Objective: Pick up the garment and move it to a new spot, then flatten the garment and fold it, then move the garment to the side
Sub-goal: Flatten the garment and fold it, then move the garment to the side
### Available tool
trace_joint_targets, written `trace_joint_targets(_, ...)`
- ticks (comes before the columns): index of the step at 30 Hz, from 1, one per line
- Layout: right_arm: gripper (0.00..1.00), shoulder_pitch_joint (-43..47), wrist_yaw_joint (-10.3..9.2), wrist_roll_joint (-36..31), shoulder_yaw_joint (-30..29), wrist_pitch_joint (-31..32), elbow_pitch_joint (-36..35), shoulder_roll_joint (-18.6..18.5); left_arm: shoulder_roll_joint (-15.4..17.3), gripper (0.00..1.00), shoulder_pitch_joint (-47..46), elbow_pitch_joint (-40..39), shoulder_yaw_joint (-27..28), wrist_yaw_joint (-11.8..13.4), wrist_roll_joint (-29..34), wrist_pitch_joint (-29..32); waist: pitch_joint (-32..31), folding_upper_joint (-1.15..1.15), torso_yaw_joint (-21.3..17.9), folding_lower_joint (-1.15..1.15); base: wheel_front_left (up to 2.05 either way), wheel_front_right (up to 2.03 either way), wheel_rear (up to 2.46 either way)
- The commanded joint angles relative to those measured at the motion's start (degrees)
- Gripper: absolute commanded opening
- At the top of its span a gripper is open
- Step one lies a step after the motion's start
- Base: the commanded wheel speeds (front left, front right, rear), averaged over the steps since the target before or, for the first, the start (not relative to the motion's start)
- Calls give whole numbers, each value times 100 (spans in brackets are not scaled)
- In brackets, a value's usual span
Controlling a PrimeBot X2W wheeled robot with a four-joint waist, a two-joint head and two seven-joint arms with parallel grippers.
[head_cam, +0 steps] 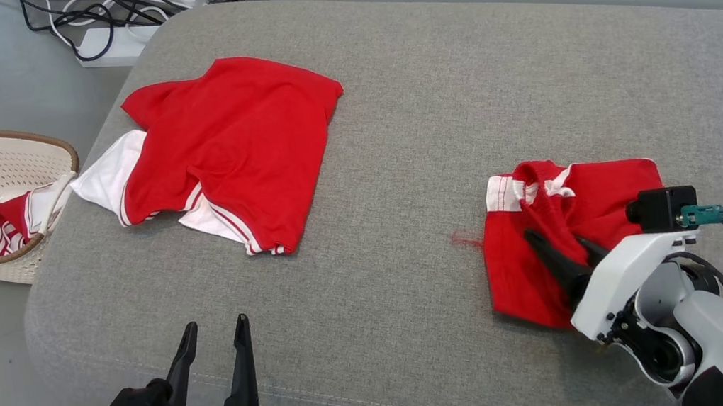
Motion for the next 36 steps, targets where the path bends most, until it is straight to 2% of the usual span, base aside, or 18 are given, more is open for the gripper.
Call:
trace_joint_targets(1,100,-180,25,18,60,-148,-126,83,54,100,-24,-150,187,37,-11,-33,14,0,25,0,0,0,0)
trace_joint_targets(6,100,-313,25,294,-217,-482,-432,-36,54,100,16,-207,326,62,26,-33,9,0,-103,0,0,0,0)
trace_joint_targets(10,100,-282,25,434,-669,-787,-791,-388,54,100,9,-274,380,47,74,-33,-1,0,-319,0,0,0,0)
trace_joint_targets(13,100,-117,25,516,-1101,-950,-782,-612,54,100,-28,-328,353,33,83,-33,2,0,-456,0,0,0,0)
trace_joint_targets(16,100,136,25,591,-1307,-967,-664,-674,54,100,-89,-354,294,33,86,-33,18,0,-504,0,0,0,0)
trace_joint_targets(26,100,550,25,1165,-1008,-887,-290,-246,54,100,-136,-308,240,-16,134,-33,129,0,-286,0,0,0,0)
trace_joint_targets(35,100,337,25,1370,-739,-1145,306,-197,54,100,-157,-345,338,-73,113,-33,249,0,-15,0,0,0,0)
trace_joint_targets(36,95,310,25,1401,-701,-1169,325,-191,54,100,-164,-353,338,-78,112,-33,260,0,0,0,0,0,0)
